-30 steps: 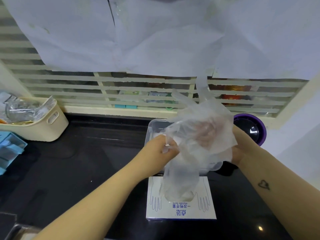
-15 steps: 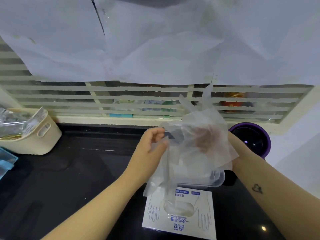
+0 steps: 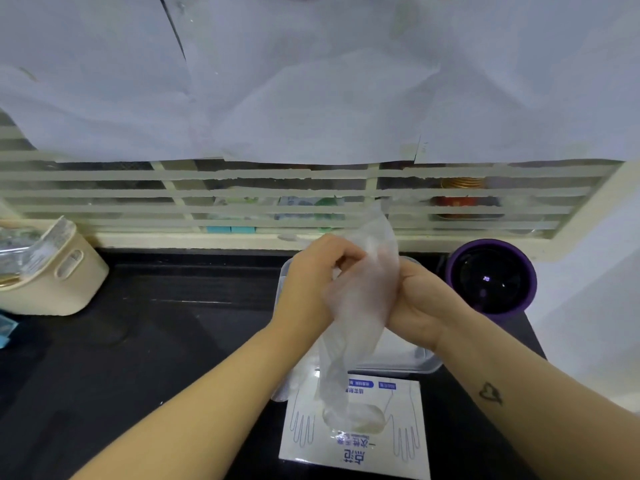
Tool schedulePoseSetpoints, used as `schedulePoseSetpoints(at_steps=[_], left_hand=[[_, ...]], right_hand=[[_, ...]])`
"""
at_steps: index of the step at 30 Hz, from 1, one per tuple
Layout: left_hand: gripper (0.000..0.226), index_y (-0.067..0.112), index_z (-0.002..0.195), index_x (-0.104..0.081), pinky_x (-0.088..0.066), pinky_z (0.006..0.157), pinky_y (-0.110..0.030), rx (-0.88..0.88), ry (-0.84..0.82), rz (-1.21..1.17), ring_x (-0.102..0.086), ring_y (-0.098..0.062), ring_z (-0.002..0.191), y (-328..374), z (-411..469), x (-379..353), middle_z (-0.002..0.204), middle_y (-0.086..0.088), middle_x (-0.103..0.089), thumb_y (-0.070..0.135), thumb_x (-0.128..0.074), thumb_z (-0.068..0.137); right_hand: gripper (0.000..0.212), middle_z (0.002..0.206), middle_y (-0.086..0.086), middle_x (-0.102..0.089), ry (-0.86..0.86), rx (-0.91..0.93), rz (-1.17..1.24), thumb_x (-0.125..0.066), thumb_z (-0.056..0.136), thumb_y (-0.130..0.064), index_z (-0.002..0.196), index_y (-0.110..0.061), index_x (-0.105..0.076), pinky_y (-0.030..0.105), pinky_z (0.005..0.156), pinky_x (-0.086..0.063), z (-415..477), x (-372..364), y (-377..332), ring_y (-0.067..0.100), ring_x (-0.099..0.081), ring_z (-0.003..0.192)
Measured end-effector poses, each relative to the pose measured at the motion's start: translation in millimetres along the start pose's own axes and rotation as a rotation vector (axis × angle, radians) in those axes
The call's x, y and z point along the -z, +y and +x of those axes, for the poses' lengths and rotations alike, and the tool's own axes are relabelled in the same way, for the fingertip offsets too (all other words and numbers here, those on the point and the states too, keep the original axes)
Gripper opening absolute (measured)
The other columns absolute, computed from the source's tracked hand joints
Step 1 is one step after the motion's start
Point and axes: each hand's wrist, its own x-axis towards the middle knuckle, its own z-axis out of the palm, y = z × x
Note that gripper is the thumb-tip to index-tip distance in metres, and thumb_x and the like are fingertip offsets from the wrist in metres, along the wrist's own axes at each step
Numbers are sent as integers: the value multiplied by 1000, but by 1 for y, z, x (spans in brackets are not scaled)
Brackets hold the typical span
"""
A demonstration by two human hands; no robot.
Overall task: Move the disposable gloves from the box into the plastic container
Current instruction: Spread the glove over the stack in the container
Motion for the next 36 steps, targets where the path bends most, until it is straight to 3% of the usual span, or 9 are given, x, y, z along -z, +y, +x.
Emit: schedulePoseSetpoints(at_steps=[4,10,12,14,16,22,29,33,36], left_hand=[[8,24,90,-65,-45,78,-10,52,-15,-55,-57,0,86,-3,-3,13,88,14,-61,17,-67,88],[51,28,123,-49,-39,89,-13,70,-141,46,-47,-3,102,5,-8,4,123,6,-46,19,-72,79],[41,14,120,-57,-43,89,-21,1,-32,18,-53,-12,104,9,-9,-2,120,-3,-56,0,-66,82],[35,16,112,-63,-46,83,-14,-26,55,-16,-57,2,93,9,-13,-3,104,13,-64,-6,-59,86],[25,22,110,-66,-48,81,-12,-4,81,-50,-60,5,89,9,-16,-1,91,19,-65,6,-58,93],[31,19,117,-63,-47,101,-44,79,53,-149,-60,-28,112,9,-14,10,114,-10,-66,32,-49,93],[27,57,101,-58,-46,88,-18,-76,-7,-116,-56,10,95,6,-11,12,99,32,-60,41,-54,80],[5,44,87,-55,-41,82,-9,-58,113,-126,-52,8,92,22,-13,14,95,17,-54,41,-51,86],[24,36,71,-58,-42,73,-9,204,11,-354,-53,1,82,35,-8,25,86,9,-58,51,-44,84]], right_hand=[[44,131,25,-56,24,37,89,-47,94,-21,132,0,-52,49,103,-44,-15,-2,-16,39,-54,122],[24,79,14,-71,24,-27,-9,-47,97,-14,91,-1,-67,35,70,-59,-29,-27,-6,22,-70,73],[21,76,12,-68,25,-54,-2,-49,96,-14,90,-3,-66,41,85,-53,-33,-35,-1,23,-66,79],[23,74,10,-66,13,-63,30,-46,96,-13,86,-3,-65,42,89,-48,-33,-36,1,21,-64,78],[25,75,10,-67,-8,-52,59,-45,97,-12,86,-3,-65,41,92,-47,-33,-36,-1,20,-66,76],[36,117,19,-66,15,-3,87,-45,99,-23,123,-1,-61,46,102,-44,-32,-34,-8,31,-62,109],[36,101,15,-70,59,26,87,-45,100,-27,116,-1,-64,40,86,-54,-30,-27,-17,24,-69,86],[38,110,17,-68,65,11,95,-44,101,-28,124,-2,-60,45,96,-49,-29,-30,-10,28,-67,101],[39,120,18,-65,101,64,71,-46,101,-28,125,-1,-60,47,99,-47,-27,-25,-10,31,-63,111]])
